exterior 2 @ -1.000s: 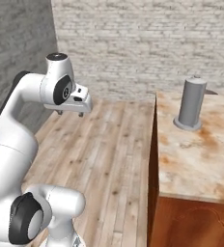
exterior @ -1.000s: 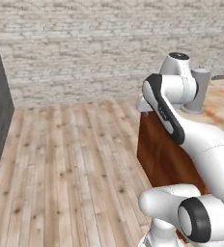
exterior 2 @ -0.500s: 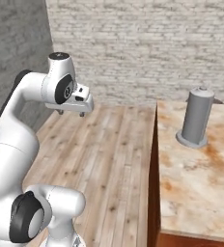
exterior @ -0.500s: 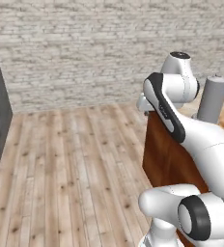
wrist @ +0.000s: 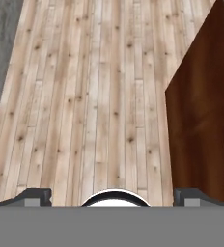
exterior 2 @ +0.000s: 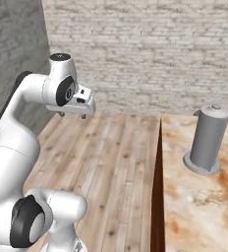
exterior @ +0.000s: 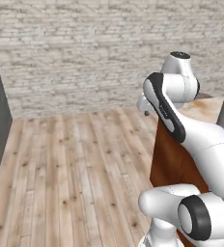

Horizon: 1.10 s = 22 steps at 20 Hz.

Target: Place the two vegetables and bowl onto the tray for setting up a vegetable dip station.

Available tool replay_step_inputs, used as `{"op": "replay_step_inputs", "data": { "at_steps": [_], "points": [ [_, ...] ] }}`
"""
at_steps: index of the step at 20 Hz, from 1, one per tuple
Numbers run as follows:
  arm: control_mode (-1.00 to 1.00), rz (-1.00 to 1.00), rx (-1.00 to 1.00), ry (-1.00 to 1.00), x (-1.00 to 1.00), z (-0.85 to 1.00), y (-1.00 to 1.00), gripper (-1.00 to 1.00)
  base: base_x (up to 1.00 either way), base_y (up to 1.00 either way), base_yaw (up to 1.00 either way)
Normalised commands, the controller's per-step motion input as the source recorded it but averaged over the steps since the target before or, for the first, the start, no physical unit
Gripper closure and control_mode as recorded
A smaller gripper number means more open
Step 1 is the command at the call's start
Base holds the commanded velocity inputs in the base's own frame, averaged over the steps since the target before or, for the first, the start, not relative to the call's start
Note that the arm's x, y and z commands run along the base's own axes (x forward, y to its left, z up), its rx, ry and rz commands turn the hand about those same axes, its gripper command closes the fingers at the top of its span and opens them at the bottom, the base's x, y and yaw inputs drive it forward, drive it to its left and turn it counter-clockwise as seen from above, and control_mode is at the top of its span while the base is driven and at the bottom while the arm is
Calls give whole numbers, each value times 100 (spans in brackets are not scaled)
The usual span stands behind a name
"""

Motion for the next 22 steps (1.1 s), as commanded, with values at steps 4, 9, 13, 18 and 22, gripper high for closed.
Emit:
{"op": "replay_step_inputs", "data": {
  "at_steps": [4, 9, 13, 18, 22],
  "points": [
    [100, 0, 0, 0, 0, 0, 0, -100, 65, 7, 0],
    [100, 0, 0, 0, 0, 0, 0, -100, 64, 6, 0],
    [100, 0, 0, 0, 0, 0, 0, -100, 65, 3, 0],
    [100, 0, 0, 0, 0, 0, 0, -100, 68, 1, 0],
    [100, 0, 0, 0, 0, 0, 0, -100, 68, 1, 0]
  ]
}}
